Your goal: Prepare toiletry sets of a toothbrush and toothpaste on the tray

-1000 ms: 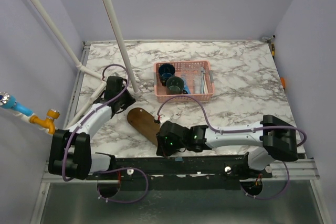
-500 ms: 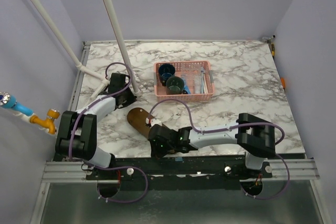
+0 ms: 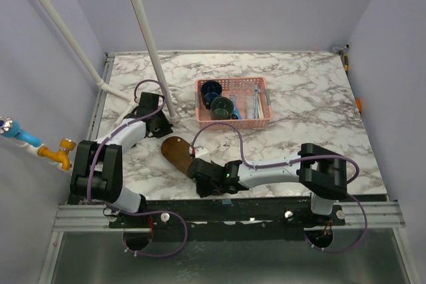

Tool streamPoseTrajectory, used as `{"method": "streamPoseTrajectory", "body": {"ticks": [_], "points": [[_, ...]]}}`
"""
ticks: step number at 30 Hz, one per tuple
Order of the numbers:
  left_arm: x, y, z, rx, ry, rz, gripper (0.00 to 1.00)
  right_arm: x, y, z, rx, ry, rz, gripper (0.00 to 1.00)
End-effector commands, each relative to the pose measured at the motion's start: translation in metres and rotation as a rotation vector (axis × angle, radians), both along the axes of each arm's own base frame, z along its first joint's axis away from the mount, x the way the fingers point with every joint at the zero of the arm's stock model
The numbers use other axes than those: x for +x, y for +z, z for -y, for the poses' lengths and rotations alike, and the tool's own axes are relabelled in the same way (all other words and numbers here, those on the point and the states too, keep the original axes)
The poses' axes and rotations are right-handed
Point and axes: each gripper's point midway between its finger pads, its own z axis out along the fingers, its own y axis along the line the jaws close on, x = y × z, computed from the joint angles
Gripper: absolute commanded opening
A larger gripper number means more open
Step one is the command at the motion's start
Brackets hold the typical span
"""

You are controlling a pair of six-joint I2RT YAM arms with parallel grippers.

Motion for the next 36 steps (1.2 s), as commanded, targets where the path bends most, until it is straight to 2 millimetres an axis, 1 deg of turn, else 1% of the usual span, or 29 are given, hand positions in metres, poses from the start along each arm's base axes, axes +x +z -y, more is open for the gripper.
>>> {"method": "streamPoseTrajectory", "body": {"ticks": [1, 6, 14, 19, 23, 29, 30, 31, 32, 36], "points": [[-0.012, 0.001, 0.000, 0.010, -0.035, -0.053, 0.00, 0.009, -0.011, 0.018, -0.075, -0.072, 0.043, 0.00], [-0.024, -0.001, -0.002, 0.021, -0.050, -0.095, 0.00, 0.013, -0.018, 0.035, -0.123, -0.112, 0.067, 0.00], [-0.033, 0.011, 0.001, 0.008, -0.063, -0.064, 0.00, 0.030, -0.018, 0.069, -0.191, -0.199, 0.139, 0.00], [-0.041, 0.016, 0.008, 0.007, -0.084, -0.058, 0.00, 0.044, -0.016, 0.095, -0.209, -0.254, 0.155, 0.00], [-0.046, 0.023, 0.007, 0.028, -0.084, -0.035, 0.00, 0.053, -0.012, 0.115, -0.208, -0.296, 0.164, 0.00], [-0.052, 0.035, -0.004, 0.076, -0.065, 0.001, 0.00, 0.064, -0.007, 0.143, -0.209, -0.355, 0.165, 0.00], [-0.052, 0.037, -0.007, 0.086, -0.058, 0.007, 0.01, 0.066, -0.006, 0.147, -0.209, -0.363, 0.166, 0.00], [-0.052, 0.038, -0.009, 0.099, -0.051, 0.013, 0.05, 0.067, -0.003, 0.149, -0.203, -0.370, 0.168, 0.00], [-0.052, 0.040, -0.012, 0.109, -0.044, 0.014, 0.07, 0.068, 0.000, 0.153, -0.202, -0.377, 0.172, 0.00], [-0.049, 0.040, -0.031, 0.155, -0.003, 0.001, 0.09, 0.078, 0.011, 0.168, -0.205, -0.414, 0.190, 0.00]]}}
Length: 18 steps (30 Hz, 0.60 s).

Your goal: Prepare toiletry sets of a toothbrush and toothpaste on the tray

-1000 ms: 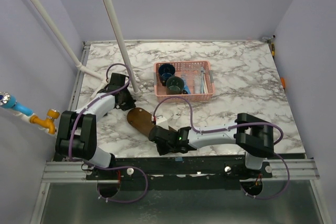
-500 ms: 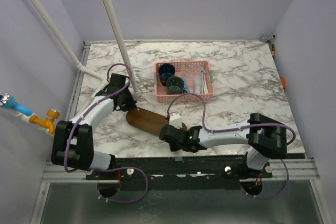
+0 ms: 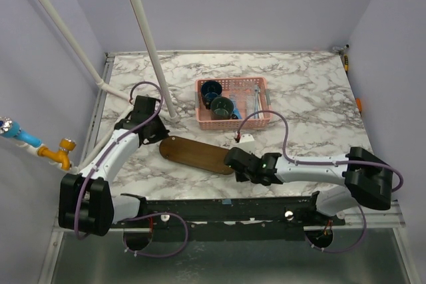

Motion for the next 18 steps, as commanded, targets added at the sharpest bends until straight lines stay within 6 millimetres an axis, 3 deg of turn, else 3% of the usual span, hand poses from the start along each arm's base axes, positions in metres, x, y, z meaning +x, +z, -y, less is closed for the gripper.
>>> {"method": "streamPoseTrajectory", "body": {"ticks": [1, 7, 18], "points": [[-0.001, -0.002, -0.031, 0.094, 0.063, -0.024, 0.10, 0.014, 0.012, 0.025, -0.031, -0.060, 0.050, 0.01], [0.002, -0.011, -0.048, 0.155, 0.094, -0.100, 0.13, 0.029, 0.024, 0.037, -0.016, -0.094, 0.071, 0.00], [0.001, -0.037, -0.065, 0.244, 0.128, -0.236, 0.11, 0.034, 0.026, 0.035, -0.010, -0.086, 0.065, 0.00]]}}
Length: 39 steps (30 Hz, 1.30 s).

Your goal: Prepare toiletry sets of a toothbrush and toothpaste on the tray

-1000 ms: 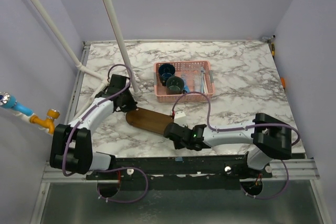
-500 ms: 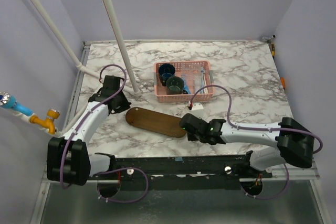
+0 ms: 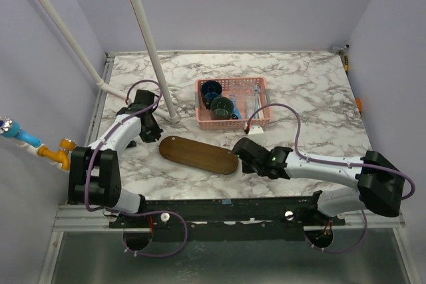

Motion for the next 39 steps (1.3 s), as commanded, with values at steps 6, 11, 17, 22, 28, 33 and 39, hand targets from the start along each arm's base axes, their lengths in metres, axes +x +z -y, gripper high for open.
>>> {"method": "streamPoseTrajectory", "body": {"ticks": [6, 11, 17, 22, 28, 33, 39], "points": [[-0.005, -0.012, -0.014, 0.070, 0.009, -0.083, 0.09, 0.005, -0.002, 0.004, -0.012, 0.004, 0.006, 0.01], [-0.007, -0.021, -0.010, 0.060, -0.014, -0.119, 0.06, 0.005, -0.004, 0.003, -0.005, 0.012, 0.005, 0.00], [-0.012, -0.020, 0.002, 0.058, -0.066, -0.122, 0.06, 0.005, -0.009, 0.002, -0.001, 0.022, -0.004, 0.01], [-0.017, -0.021, 0.017, 0.058, -0.123, -0.126, 0.06, 0.007, -0.013, 0.005, -0.003, 0.015, -0.008, 0.01], [-0.023, -0.013, 0.038, 0.066, -0.185, -0.113, 0.06, 0.011, -0.015, 0.016, -0.008, -0.008, -0.011, 0.01], [-0.032, -0.006, 0.056, 0.064, -0.234, -0.107, 0.06, 0.014, -0.017, 0.031, -0.013, -0.039, -0.014, 0.01], [-0.045, -0.006, 0.070, 0.047, -0.267, -0.096, 0.06, 0.013, -0.018, 0.043, -0.011, -0.064, -0.020, 0.00]]}}
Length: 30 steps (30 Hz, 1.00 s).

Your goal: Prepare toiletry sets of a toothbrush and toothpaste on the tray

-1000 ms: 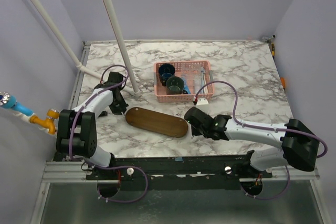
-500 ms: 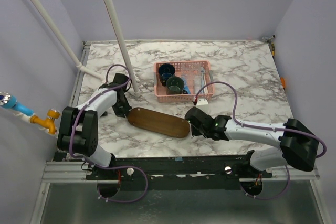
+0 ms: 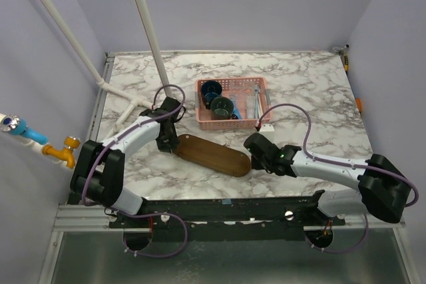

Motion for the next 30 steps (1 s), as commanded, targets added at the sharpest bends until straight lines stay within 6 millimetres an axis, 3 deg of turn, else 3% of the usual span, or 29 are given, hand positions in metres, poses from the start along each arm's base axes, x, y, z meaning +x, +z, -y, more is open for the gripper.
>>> {"method": "streamPoseTrajectory", "body": {"ticks": [1, 9, 14, 22, 30], "points": [[-0.001, 0.012, 0.014, -0.027, -0.036, 0.054, 0.06, -0.004, 0.001, 0.006, 0.012, 0.000, -0.003, 0.01], [-0.014, 0.027, 0.012, -0.055, -0.034, 0.120, 0.05, -0.003, 0.025, 0.000, 0.064, 0.012, 0.016, 0.00], [-0.016, 0.049, 0.021, -0.138, -0.066, 0.204, 0.06, 0.002, 0.053, -0.020, 0.147, 0.067, 0.046, 0.01], [-0.015, 0.088, 0.021, -0.197, -0.085, 0.348, 0.11, -0.001, 0.080, -0.089, 0.358, 0.267, 0.006, 0.00], [-0.023, 0.130, 0.018, -0.265, -0.103, 0.513, 0.27, 0.010, 0.095, -0.166, 0.419, 0.352, 0.007, 0.05]]}}
